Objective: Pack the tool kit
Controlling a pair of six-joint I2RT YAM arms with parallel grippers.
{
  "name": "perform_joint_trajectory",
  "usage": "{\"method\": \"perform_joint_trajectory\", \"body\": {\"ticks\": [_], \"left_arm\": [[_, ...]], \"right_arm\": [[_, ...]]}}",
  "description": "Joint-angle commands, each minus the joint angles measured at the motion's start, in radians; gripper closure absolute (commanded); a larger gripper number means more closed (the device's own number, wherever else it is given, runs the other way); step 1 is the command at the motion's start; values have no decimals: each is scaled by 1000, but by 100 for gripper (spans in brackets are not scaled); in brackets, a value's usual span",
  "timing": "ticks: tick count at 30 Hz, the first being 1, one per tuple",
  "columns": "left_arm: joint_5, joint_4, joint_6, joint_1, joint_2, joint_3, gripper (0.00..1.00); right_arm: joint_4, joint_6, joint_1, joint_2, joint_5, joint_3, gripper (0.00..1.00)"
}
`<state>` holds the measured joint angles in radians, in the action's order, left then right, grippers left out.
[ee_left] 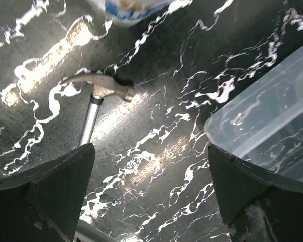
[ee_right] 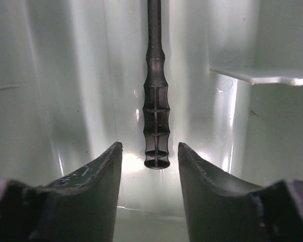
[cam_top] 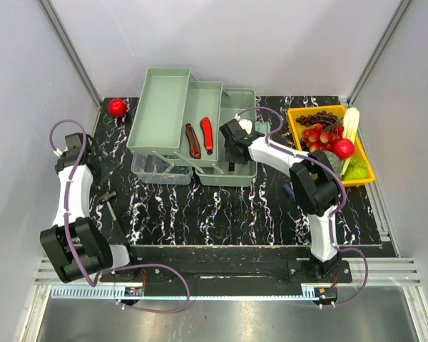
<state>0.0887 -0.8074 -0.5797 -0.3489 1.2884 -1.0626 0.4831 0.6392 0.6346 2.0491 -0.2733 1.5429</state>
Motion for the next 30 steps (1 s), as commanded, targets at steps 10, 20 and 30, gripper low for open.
{"method": "perform_joint_trajectory", "body": {"ticks": [10, 20, 30], "left_arm": [[111, -32, -51, -4, 55, 128, 6], [5, 149, -26, -4, 161, 280, 1], [-69, 244, -75, 4, 167, 348, 49]], "right_arm": [[18, 70, -104, -245, 57, 7, 40], [6, 1, -217, -354, 117, -30, 10], [8, -22, -259, -417, 115, -64, 11]]}}
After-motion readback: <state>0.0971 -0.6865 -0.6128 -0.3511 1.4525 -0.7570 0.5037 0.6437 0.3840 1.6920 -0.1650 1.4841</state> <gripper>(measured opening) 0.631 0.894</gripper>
